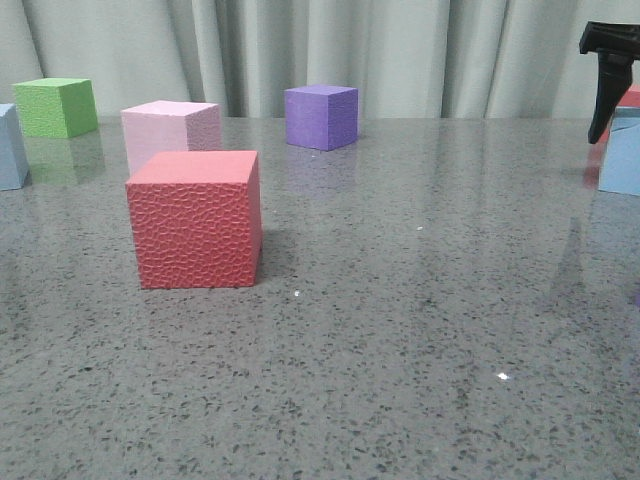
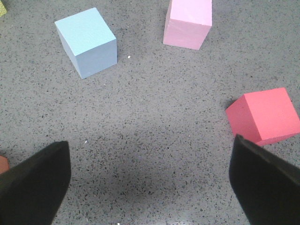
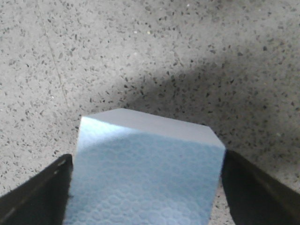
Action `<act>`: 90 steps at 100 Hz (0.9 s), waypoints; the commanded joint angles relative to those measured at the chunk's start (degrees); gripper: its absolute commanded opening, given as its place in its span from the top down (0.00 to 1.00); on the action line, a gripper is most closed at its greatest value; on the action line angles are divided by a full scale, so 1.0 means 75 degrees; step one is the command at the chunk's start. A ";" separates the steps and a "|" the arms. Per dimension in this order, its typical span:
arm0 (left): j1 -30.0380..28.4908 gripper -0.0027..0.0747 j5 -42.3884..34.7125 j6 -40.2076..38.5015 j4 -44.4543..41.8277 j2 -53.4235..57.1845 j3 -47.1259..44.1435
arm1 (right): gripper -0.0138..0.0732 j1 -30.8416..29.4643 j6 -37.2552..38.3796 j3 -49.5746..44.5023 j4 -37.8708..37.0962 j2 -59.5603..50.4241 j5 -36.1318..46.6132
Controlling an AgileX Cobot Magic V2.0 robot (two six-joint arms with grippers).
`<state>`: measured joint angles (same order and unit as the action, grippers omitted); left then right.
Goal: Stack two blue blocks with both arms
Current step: 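Close the right gripper on the light blue cube and lift it, then carry the light blue cube toward the center and lower it onto the table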
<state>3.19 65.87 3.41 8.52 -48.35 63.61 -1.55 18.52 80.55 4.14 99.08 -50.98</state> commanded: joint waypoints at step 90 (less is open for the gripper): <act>0.0036 0.12 -0.0463 0.0005 0.0129 -0.0032 0.0252 | 0.54 0.1434 -0.0690 0.2847 0.0648 -0.0304 -0.1310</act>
<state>3.19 65.87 3.41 8.52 -48.35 63.61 6.81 14.52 97.53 8.07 99.08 -61.17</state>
